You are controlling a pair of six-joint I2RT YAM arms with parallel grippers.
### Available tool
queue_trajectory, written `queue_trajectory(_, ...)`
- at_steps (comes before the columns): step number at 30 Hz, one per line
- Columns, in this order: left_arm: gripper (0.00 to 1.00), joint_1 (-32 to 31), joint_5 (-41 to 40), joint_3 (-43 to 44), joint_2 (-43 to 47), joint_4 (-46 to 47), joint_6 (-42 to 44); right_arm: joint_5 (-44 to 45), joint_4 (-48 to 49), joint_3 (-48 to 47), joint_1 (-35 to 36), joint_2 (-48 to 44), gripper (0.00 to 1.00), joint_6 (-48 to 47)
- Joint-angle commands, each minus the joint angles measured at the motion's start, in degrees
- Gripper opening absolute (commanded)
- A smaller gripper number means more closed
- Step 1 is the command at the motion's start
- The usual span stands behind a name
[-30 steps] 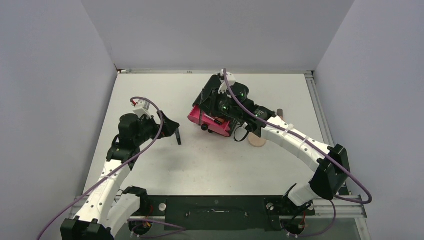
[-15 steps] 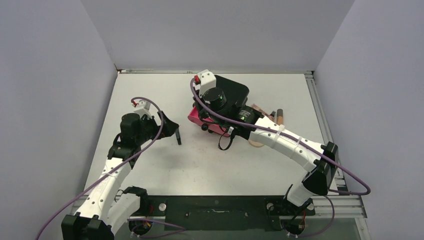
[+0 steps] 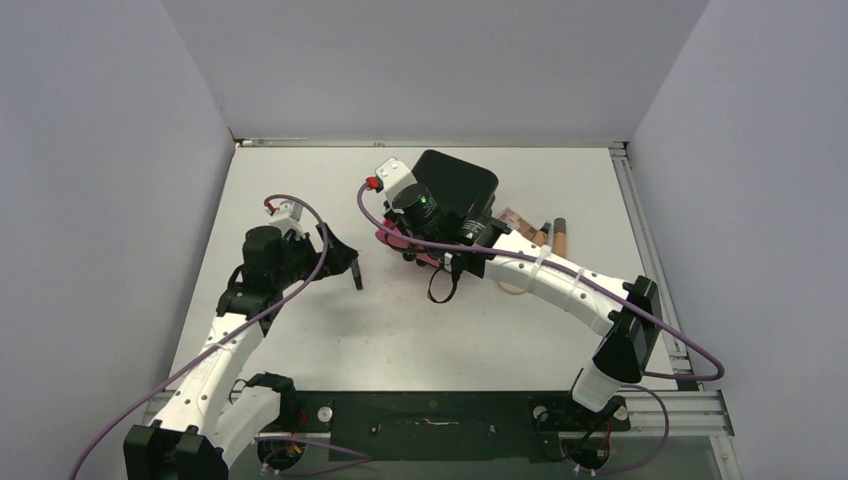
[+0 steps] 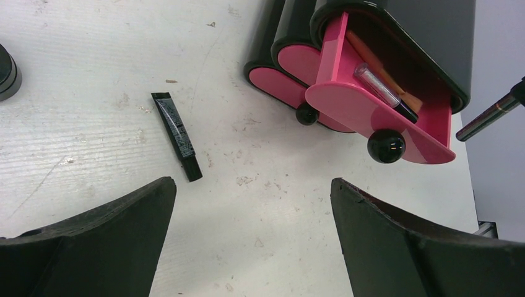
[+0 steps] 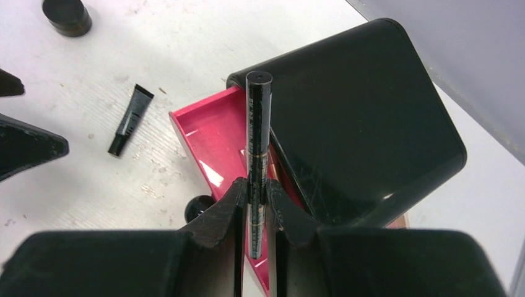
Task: Organize the makeup
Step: Place the makeup brush in the drawer.
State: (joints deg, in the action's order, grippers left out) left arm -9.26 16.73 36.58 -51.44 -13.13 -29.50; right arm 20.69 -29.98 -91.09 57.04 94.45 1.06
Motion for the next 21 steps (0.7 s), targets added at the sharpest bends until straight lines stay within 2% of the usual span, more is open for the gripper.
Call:
queue_trajectory(1,0.93,0.29,0.16,2.45,-0.28,0.92,0.67,2.80,-1.75,-3.12,-0.26,1.03,0.07,-5.06)
queue_trajectory(21,0.93,0.30,0.28,2.52,-1.00,0.82,0.63,-4.88,-7.79,-7.06,-4.79,6.18,0.09,-6.17)
